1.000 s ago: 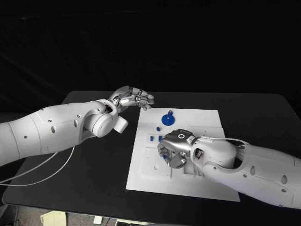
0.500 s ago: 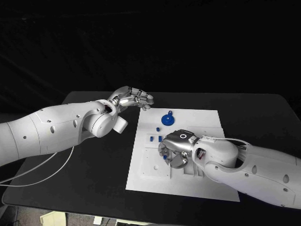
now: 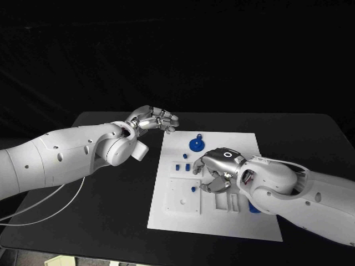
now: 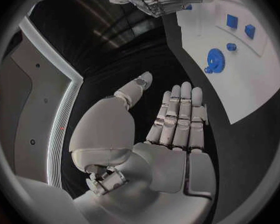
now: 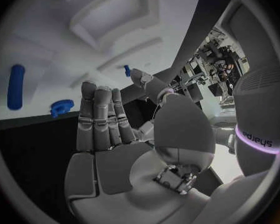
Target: Assemble the parts on the task board
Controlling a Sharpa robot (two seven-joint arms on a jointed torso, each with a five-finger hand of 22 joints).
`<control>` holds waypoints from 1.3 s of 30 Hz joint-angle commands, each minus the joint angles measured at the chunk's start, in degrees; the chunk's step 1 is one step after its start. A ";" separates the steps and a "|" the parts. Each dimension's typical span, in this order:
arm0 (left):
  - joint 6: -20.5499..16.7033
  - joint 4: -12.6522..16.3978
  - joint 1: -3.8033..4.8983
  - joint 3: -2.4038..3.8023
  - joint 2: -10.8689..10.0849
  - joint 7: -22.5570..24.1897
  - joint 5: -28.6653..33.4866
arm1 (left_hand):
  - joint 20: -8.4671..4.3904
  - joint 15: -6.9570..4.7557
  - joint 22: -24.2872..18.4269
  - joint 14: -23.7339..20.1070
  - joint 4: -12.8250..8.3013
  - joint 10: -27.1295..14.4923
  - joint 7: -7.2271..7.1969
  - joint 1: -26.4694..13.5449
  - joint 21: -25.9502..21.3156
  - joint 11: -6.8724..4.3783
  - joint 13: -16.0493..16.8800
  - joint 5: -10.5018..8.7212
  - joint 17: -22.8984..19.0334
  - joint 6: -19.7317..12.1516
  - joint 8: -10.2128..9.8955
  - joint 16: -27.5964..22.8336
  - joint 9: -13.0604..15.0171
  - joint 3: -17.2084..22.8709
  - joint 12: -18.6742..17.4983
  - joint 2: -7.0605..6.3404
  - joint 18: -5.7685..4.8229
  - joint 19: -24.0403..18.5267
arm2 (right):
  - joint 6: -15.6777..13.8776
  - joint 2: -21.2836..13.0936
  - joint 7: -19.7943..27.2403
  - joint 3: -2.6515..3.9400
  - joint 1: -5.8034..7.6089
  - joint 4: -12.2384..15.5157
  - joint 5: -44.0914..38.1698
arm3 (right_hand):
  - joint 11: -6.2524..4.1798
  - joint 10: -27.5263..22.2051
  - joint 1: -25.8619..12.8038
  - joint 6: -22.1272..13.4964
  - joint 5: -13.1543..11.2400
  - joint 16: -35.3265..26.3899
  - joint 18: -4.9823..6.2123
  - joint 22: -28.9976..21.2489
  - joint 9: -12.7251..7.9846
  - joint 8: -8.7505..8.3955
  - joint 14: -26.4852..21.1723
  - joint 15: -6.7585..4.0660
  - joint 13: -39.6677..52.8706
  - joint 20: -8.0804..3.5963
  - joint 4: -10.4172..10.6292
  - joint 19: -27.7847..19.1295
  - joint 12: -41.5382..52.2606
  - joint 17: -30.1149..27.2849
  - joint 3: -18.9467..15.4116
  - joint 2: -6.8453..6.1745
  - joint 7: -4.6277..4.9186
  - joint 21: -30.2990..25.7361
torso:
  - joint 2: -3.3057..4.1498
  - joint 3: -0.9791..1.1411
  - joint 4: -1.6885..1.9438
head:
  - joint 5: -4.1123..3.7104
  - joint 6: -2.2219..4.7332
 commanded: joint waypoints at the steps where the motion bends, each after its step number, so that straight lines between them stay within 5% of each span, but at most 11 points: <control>1: 0.59 0.01 0.07 0.03 0.08 0.44 -0.01 | 0.06 -0.09 0.09 -0.48 0.27 -0.48 0.01 0.13 -0.32 -0.05 -0.10 0.12 0.08 -0.36 0.20 -0.41 -0.08 0.06 -0.06 -0.52 0.56 -0.24 | -0.81 -1.51 -0.08 1.17 0.73 0.65 3.95 | 0.12 -0.02 0.20 -0.37 -0.28 0.41 1.15 1.18 -0.06 -0.25 -0.20 0.11 -0.13 0.19 0.13 -0.32 0.32 -0.10 -0.50 -0.10 0.10 0.27 | 0.01 -0.01 -0.01 | -0.48 0.53; 6: 0.73 -0.37 0.07 0.02 0.31 0.51 -0.01 | 0.07 -0.08 0.10 -0.49 0.29 -0.48 0.02 0.13 -0.34 -0.05 -0.11 0.11 0.11 -0.36 0.21 -0.43 -0.08 0.06 -0.05 -0.50 0.56 -0.25 | 1.05 -4.76 0.45 3.66 2.52 1.20 6.59 | -0.77 2.41 0.57 0.06 -0.77 1.12 1.18 1.16 -0.13 0.03 0.29 -0.75 -0.09 0.08 0.34 0.18 1.42 -0.40 -0.83 0.56 0.61 0.77 | 0.00 0.03 -0.08 | -1.31 1.37; 13: 0.78 -0.65 0.07 0.02 0.15 0.61 -0.01 | 0.09 -0.08 0.13 -0.45 0.34 -0.45 0.01 0.14 -0.36 -0.06 -0.13 0.10 0.18 -0.35 0.24 -0.46 -0.07 0.08 -0.02 -0.43 0.56 -0.25 | 2.98 -7.96 -0.08 3.68 5.22 -1.61 5.20 | -1.50 4.23 0.87 0.27 -0.90 1.56 1.18 1.05 -0.27 0.17 0.66 -1.47 0.18 -0.22 0.00 0.59 2.08 -0.84 -1.26 0.58 0.67 1.09 | -0.01 0.07 -0.02 | -1.85 2.12; 16: 0.87 -0.72 0.06 0.02 0.05 0.59 -0.01 | 0.09 -0.08 0.14 -0.44 0.34 -0.44 0.01 0.14 -0.37 -0.07 -0.14 0.10 0.20 -0.35 0.25 -0.47 -0.07 0.08 -0.01 -0.41 0.57 -0.25 | 6.80 -8.55 -1.29 3.68 5.26 -2.91 5.48 | -1.32 3.86 0.06 -0.18 -0.92 1.52 1.18 1.03 -0.43 -0.04 0.35 -1.29 0.04 -0.05 -0.03 0.26 1.73 -1.08 -2.20 -0.01 0.42 0.99 | 0.03 0.09 0.01 | -1.95 2.37; 19: 0.94 -0.78 0.06 0.02 0.08 0.61 -0.01 | 0.09 -0.08 0.15 -0.43 0.35 -0.43 0.01 0.14 -0.37 -0.07 -0.15 0.10 0.21 -0.34 0.26 -0.47 -0.07 0.09 0.00 -0.39 0.57 -0.25 | 9.93 -8.84 -2.21 3.66 5.26 -3.48 4.91 | -0.60 2.05 -3.37 -1.90 -4.54 1.23 1.11 0.96 -0.80 -0.80 -0.70 -0.63 -0.48 0.29 0.68 -0.75 0.60 -1.43 -5.38 -0.44 -0.56 0.58 | 0.02 0.13 -0.06 | -1.88 2.55; 22: 0.98 -0.76 0.06 0.01 0.05 0.61 -0.01 | 0.09 -0.08 0.16 -0.43 0.36 -0.43 0.01 0.14 -0.38 -0.07 -0.15 0.10 0.23 -0.34 0.26 -0.48 -0.07 0.09 0.00 -0.38 0.57 -0.25 | 11.15 -8.78 -2.48 3.50 5.24 -3.64 3.78 | -0.41 1.56 -4.41 -2.70 -5.60 1.10 1.18 0.87 -0.86 -0.97 -1.58 -0.39 -0.68 0.51 0.79 -1.64 0.43 -1.66 -7.14 -0.58 -1.31 0.12 | 0.02 0.11 -0.02 | -2.02 2.44; 28: 0.76 -0.93 0.06 0.01 0.16 0.55 -0.24 | 0.09 -0.09 0.20 -0.40 0.37 -0.40 -0.01 0.23 -0.39 -0.09 -0.18 0.11 0.30 -0.33 0.30 -0.52 -0.06 0.15 0.02 -0.22 0.60 -0.23 | 12.55 -8.71 -2.77 2.99 4.90 -3.85 5.49 | -0.78 2.67 -3.31 -2.73 -8.16 1.53 1.18 0.87 -0.69 -0.61 -1.71 -0.74 -0.49 0.46 0.56 -1.64 1.05 -1.88 -7.82 0.35 -1.08 0.06 | 0.02 0.05 0.05 | -2.02 2.31; 39: 0.68 -1.00 0.06 0.00 0.01 0.54 -0.24 | 0.09 -0.09 0.22 -0.40 0.37 -0.41 -0.02 0.28 -0.41 -0.08 -0.20 0.12 0.35 -0.34 0.32 -0.55 -0.06 0.16 0.02 -0.17 0.61 -0.24 | 13.32 -8.48 -2.14 2.39 4.15 -3.01 5.09 | -1.61 4.67 0.55 -1.86 -9.06 2.06 1.18 0.86 -0.52 0.18 -1.41 -1.56 -0.01 0.27 -0.37 -1.23 3.00 -2.41 -7.57 1.70 -0.27 0.12 | 0.04 -0.11 0.10 | -2.19 2.12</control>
